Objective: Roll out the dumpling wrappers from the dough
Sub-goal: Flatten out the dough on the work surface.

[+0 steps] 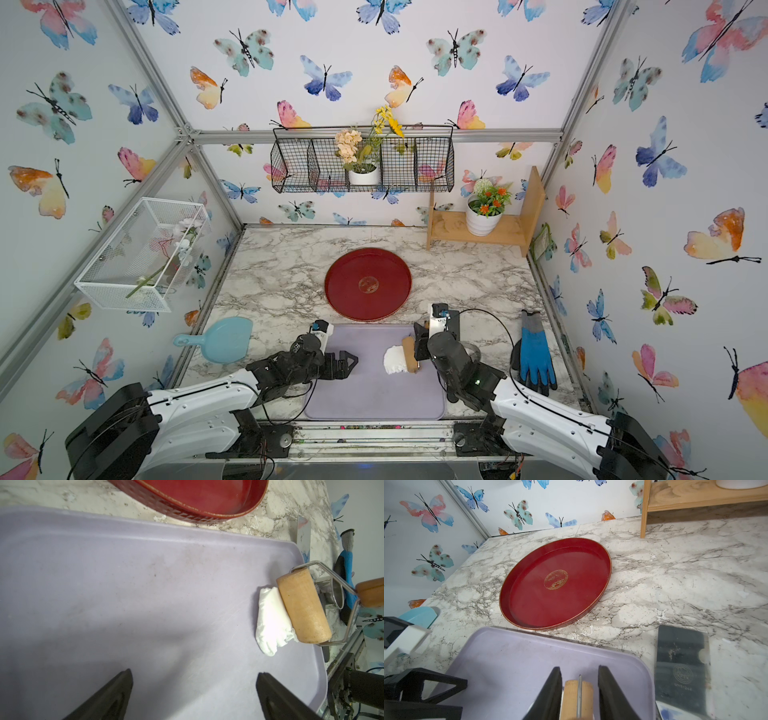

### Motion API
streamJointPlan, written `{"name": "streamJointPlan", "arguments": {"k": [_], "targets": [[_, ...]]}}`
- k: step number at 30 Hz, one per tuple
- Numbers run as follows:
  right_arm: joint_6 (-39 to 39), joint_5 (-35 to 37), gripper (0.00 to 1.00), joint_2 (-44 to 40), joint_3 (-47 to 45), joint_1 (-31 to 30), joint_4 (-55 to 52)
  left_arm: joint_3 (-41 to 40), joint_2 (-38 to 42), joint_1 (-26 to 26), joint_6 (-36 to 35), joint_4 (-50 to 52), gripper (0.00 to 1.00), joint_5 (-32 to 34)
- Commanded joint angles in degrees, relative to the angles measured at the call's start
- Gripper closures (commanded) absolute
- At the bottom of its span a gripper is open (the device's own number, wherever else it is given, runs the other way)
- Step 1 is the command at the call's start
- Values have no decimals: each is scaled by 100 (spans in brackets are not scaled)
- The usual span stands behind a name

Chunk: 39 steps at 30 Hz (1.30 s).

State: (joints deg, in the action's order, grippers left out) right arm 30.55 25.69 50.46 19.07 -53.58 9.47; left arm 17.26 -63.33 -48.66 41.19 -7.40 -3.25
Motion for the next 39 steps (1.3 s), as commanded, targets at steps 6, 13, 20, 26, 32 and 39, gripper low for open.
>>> {"name": "streamJointPlan", "arguments": {"k": [6,13,20,26,32,39], "targets": [[179,-900,98,946,-390,-12,151,8,23,-23,5,72,1,210],[259,-1171,97,1650,-506,-34,902,38,14,-20,0,111,1,224],[293,-1368,98,2129,-492,-87,1429,32,31,-21,4,115,1,227],[371,-1506,98,2647,-417,-204,1779,47,56,-25,3,147,1,226],[459,-1427,97,2587,-461,-214,1771,47,102,-24,12,202,1,245],[601,-724,98,1872,-104,-214,1001,130,80,-22,-19,221,1,248]]}}
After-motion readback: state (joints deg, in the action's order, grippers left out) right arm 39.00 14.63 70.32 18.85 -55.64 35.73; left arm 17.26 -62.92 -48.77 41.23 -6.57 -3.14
